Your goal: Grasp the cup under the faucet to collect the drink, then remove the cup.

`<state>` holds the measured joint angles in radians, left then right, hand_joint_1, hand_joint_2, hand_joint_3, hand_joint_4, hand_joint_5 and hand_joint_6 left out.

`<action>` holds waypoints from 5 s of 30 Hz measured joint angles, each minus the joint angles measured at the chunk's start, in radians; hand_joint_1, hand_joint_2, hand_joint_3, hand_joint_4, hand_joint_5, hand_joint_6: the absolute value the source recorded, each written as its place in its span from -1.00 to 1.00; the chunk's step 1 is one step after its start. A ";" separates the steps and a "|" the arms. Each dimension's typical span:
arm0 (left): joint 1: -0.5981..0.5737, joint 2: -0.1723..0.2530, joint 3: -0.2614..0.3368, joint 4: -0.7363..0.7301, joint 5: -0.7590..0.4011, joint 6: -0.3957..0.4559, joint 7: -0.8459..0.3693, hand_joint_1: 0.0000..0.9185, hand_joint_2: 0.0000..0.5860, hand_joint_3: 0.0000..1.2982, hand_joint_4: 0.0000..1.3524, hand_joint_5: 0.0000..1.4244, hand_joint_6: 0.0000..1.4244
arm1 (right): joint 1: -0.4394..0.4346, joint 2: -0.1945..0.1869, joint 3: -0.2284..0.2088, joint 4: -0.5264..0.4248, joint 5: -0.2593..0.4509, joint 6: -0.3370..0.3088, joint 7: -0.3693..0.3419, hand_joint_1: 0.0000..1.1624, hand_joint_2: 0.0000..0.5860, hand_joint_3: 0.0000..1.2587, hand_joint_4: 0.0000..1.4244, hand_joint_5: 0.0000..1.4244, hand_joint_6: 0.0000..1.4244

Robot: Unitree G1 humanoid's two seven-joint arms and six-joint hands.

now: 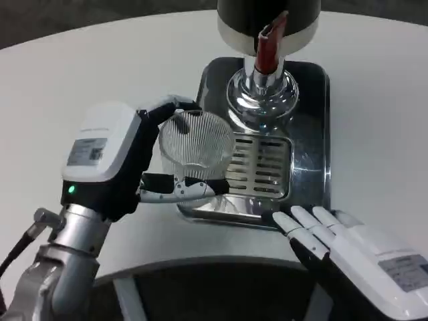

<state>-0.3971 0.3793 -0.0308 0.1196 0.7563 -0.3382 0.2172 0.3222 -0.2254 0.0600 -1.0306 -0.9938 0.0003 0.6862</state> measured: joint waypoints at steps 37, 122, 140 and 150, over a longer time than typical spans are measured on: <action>-0.345 -0.102 -0.228 0.452 -0.005 0.034 0.215 0.23 -0.97 0.51 0.61 0.77 1.00 | 0.002 0.056 -0.222 0.000 0.130 -0.149 0.100 -0.12 0.42 -0.91 -1.00 -1.00 -1.00; -0.374 -0.062 -0.253 0.448 -0.123 -0.056 0.137 -0.66 -0.77 -0.59 -0.92 -0.47 0.15 | -0.041 0.018 -0.148 0.000 0.118 -0.032 0.137 -0.12 0.42 -0.87 -1.00 -1.00 -1.00; -0.169 0.035 -0.102 0.066 -0.212 -0.059 0.019 -0.71 -0.74 -0.59 -0.83 -0.43 0.21 | -0.051 0.019 -0.118 -0.001 0.113 -0.009 0.133 -0.12 0.42 -0.84 -1.00 -1.00 -0.99; -0.102 0.063 0.028 -0.161 -0.324 -0.066 -0.048 -1.00 -0.72 -0.49 -0.62 -0.49 -0.23 | -0.064 0.024 -0.121 -0.001 0.116 0.002 0.108 -0.12 0.43 -0.83 -1.00 -1.00 -0.98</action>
<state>-0.4992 0.4419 -0.0032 -0.0412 0.4326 -0.4045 0.1687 0.2577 -0.2016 -0.0613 -1.0319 -0.8779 0.0027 0.7938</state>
